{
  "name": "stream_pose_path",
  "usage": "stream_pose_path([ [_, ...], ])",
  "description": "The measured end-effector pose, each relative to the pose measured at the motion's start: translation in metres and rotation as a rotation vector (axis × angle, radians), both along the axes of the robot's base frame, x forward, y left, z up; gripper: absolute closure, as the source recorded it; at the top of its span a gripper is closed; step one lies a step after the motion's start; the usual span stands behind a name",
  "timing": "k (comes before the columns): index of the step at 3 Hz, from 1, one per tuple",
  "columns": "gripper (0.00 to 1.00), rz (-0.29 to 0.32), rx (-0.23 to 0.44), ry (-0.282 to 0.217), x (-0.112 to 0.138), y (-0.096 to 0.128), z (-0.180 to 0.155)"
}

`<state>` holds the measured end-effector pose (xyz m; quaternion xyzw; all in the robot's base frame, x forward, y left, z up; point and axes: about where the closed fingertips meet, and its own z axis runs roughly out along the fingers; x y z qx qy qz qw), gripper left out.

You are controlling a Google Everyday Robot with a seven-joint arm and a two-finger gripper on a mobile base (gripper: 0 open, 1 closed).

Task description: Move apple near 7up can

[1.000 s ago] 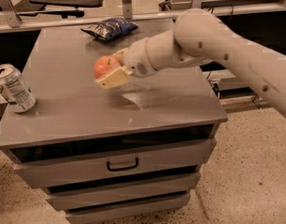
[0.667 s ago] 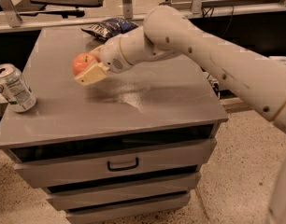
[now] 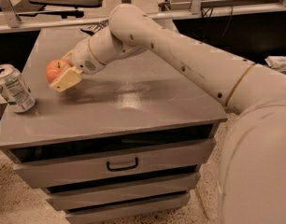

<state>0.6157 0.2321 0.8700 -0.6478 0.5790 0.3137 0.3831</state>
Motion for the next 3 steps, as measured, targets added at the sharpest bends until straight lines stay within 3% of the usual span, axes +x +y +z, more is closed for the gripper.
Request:
stream_pose_path([
  [2, 1.00, 0.118, -0.023, 0.043, -0.017, 0.033, -0.008],
  [3, 0.84, 0.151, -0.032, 0.074, -0.023, 0.037, -0.013],
])
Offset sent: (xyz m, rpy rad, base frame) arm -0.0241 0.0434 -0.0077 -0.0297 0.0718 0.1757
